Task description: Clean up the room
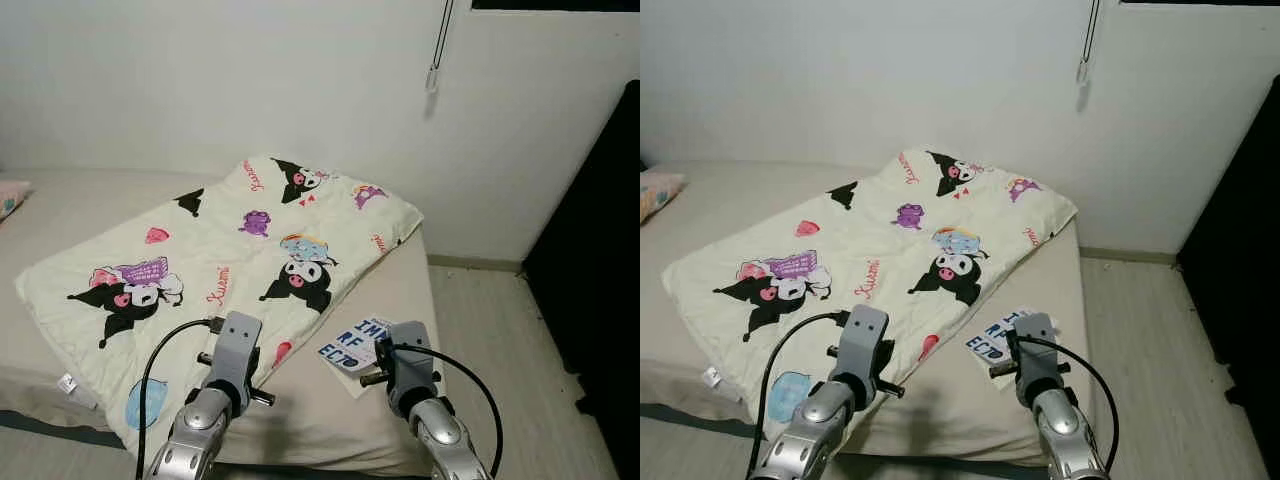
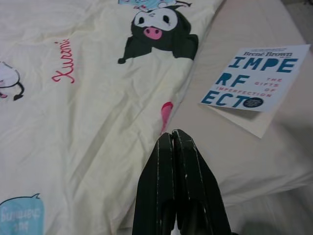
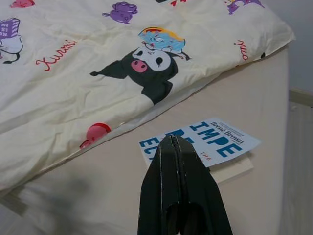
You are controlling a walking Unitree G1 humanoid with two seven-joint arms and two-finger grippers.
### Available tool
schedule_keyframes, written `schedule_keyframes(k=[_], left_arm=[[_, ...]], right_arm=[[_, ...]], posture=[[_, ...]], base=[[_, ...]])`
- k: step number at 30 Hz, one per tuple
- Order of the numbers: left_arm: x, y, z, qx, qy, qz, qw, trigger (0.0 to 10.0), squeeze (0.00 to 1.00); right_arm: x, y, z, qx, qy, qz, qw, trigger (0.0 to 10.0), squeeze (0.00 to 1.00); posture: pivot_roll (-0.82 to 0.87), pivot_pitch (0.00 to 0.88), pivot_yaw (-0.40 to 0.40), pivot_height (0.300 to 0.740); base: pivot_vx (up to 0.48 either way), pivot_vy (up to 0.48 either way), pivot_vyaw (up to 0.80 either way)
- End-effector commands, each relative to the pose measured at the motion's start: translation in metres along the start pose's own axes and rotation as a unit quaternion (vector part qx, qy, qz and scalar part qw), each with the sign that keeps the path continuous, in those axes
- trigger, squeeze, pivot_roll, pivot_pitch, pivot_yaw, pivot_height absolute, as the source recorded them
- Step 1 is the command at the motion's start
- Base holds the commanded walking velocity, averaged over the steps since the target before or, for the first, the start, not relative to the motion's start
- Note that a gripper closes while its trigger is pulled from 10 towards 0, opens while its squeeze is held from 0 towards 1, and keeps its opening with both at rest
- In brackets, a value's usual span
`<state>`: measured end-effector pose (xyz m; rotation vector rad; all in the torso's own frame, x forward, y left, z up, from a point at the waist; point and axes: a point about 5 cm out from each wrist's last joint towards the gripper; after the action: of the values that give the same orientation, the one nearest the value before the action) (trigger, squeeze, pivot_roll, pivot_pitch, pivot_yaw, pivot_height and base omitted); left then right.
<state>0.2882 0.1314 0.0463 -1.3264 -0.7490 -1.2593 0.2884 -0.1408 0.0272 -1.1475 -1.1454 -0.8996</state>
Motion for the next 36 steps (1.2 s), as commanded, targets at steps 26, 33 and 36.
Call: schedule_keyframes(k=[26,33,36], left_arm=[[0.000,0.000,0.003,0.006,-0.001,-0.003,1.000,10.0,0.00],[0.004,0.000,0.004,0.014,0.003,-0.025,1.000,10.0,0.00],[0.004,-0.001,0.006,0.018,-0.008,-0.025,0.999,10.0,0.00]], right_arm=[[-0.002,-0.002,-0.002,-0.005,0.009,0.008,1.000,10.0,0.00],[0.000,-0.001,-0.007,-0.028,0.011,0.006,1.000,10.0,0.00],[0.001,-0.001,-0.013,-0.048,0.017,0.003,0.999,10.0,0.00]], posture=[[-0.07,0.130,0.003,0.737],[-0.07,0.126,0.004,0.737],[-0.07,0.126,0.004,0.732]], base=[[0.000,-0.066,0.00],[0.000,0.000,0.00],[0.000,0.000,0.00]])
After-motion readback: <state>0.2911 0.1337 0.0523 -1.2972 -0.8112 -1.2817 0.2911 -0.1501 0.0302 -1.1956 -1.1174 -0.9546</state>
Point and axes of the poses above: a point about 5 cm out from each wrist's last joint towards the gripper, its own y axis pointing out of the wrist towards the gripper, its own x axis along the axis of the wrist's last joint, z = x × y, and after that the axes turned 5 degrees about y, right-handed
